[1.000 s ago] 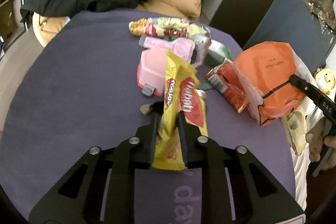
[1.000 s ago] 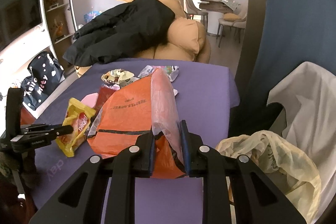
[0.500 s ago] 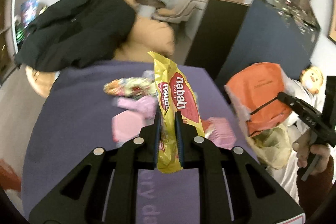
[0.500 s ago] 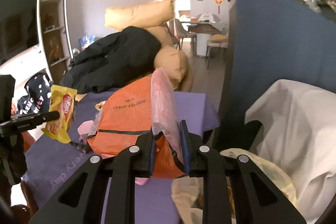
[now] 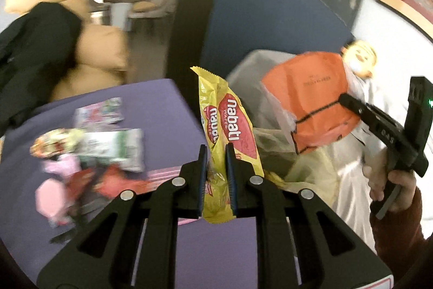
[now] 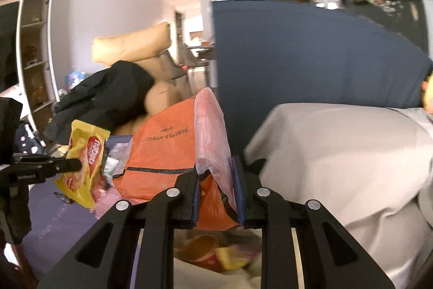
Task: Collect trash
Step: 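Drop the nabati pack into the trash bag while the right tool carries the orange bag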
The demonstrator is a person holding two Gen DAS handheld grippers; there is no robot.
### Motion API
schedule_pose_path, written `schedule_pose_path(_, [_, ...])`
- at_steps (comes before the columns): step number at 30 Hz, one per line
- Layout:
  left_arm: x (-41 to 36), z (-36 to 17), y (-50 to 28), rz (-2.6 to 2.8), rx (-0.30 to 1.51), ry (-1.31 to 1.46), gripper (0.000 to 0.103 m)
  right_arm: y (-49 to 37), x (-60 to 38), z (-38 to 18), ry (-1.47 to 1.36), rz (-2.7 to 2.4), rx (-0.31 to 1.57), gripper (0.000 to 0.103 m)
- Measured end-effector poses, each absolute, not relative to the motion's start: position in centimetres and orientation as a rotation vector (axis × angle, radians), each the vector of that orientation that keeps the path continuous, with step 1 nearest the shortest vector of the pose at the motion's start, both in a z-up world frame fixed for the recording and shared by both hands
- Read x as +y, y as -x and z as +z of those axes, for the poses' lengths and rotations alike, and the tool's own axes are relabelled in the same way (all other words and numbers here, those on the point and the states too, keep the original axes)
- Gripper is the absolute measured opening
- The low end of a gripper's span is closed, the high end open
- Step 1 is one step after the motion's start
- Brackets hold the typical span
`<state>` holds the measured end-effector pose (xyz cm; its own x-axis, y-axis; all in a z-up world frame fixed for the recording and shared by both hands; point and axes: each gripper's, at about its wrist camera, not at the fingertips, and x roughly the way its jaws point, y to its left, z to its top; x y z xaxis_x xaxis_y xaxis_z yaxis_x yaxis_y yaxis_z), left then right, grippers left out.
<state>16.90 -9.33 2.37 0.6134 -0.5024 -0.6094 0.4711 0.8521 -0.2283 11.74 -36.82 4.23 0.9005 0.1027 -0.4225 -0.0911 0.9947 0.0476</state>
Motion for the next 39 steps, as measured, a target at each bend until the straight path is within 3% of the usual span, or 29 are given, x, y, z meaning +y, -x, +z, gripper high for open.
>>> schedule_pose_path(12, [-20.3, -2.3, -18.7, -0.748, 0.738, -0.054, 0.013, -9.9, -45.1, 3.9, -0.018, -0.107, 0.436, 0.021])
schedule_pose_path(18, [-22.8, -5.9, -20.5, -0.772, 0.863, -0.061, 0.016, -10.1, -46.1, 2.8, -0.034, -0.116, 0.465, 0.021])
schedule_pose_path(22, [-22.3, -6.6, -21.0, -0.746, 0.907, -0.048, 0.035, -10.9, -45.8, 2.0, -0.025, -0.103, 0.486, 0.021])
schedule_pose_path(32, [-16.4, -3.3, -20.4, -0.636, 0.84, 0.028, 0.043, -13.3, -40.7, -1.6, 0.081, -0.016, 0.568, 0.021])
schedule_pose_path(39, [-11.6, -3.0, -19.2, -0.557, 0.842, 0.049, 0.044, -16.7, -35.8, -9.0, 0.167, 0.111, 0.816, 0.021])
